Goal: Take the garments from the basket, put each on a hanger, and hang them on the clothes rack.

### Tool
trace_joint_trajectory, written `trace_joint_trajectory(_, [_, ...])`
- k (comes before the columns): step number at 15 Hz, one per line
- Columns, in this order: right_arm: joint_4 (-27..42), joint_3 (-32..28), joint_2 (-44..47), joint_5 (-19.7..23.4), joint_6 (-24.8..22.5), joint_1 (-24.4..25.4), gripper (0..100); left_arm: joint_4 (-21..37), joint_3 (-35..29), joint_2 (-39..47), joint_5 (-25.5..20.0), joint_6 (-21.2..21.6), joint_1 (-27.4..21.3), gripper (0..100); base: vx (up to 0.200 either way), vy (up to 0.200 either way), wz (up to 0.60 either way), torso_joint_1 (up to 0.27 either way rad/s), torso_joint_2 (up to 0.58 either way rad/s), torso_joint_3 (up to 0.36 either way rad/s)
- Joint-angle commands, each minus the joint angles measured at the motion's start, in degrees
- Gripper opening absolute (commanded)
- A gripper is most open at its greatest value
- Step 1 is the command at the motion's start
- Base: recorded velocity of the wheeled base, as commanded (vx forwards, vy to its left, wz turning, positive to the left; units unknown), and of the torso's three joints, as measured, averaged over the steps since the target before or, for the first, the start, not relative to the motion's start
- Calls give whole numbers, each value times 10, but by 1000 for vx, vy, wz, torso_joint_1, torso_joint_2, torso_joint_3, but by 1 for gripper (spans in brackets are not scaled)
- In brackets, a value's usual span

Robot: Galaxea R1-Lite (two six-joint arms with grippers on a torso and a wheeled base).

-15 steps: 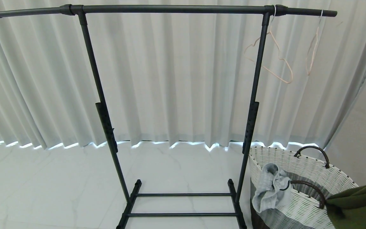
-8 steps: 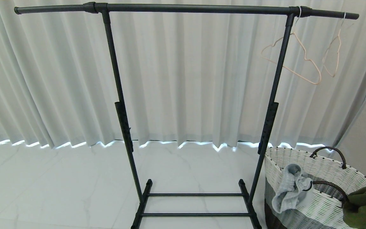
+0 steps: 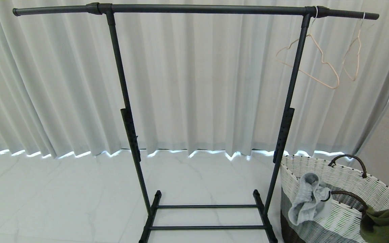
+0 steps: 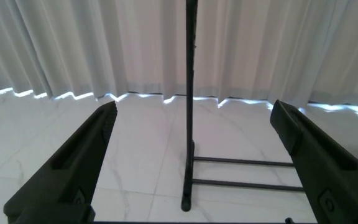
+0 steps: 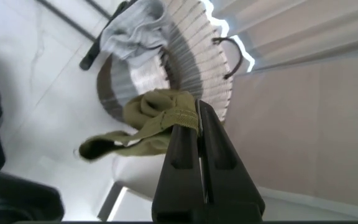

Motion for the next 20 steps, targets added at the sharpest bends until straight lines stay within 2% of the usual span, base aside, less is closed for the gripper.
trace_joint_trajectory(1, [0,34,-25,1,0,0,0,-1,0,0,-1,15,1,100,0,0,0,0,0,0])
trace_joint_trajectory(5, [-4,48,-27,8,1,12,0,-1,0,0,-6,19,0,100,0,0,0,0,0,0])
trace_joint_trajectory(7, [-34,45,-6,43,23,20,0,-1,0,0,-9,20,0,100,0,0,0,0,0,0])
trace_joint_trajectory(8, [-51,45,2,51,35,27,0,-4,0,0,-30,20,-1,100,0,0,0,0,0,0])
trace_joint_trajectory(9, [-70,46,12,56,47,35,0,-6,-4,1,-76,19,-1,100,0,0,0,0,0,0])
trace_joint_trajectory(10, [-87,51,17,68,57,47,0,-8,-55,31,-137,-1,-7,100,0,0,0,0,0,0])
trace_joint_trajectory(11, [-91,51,24,77,68,58,0,-11,-107,98,-163,-15,-11,100,0,0,0,0,0,0])
trace_joint_trajectory(13, [-100,47,34,92,95,82,0,-17,-217,261,-168,-15,-24,100,0,0,0,0,0,0])
trace_joint_trajectory(15, [-121,47,35,108,132,106,0,-19,-300,375,-168,-15,-89,100,0,0,0,0,0,0])
trace_joint_trajectory(16, [-138,45,35,117,163,126,0,-28,-355,446,-167,-18,-148,100,0,0,0,0,0,0])
trace_joint_trajectory(18, [-165,37,36,120,200,160,0,-92,-408,549,-165,-17,-219,100,0,0,0,0,0,0])
trace_joint_trajectory(20, [-190,20,46,118,232,199,0,-144,-441,649,-119,-23,-286,100,0,0,0,0,0,0])
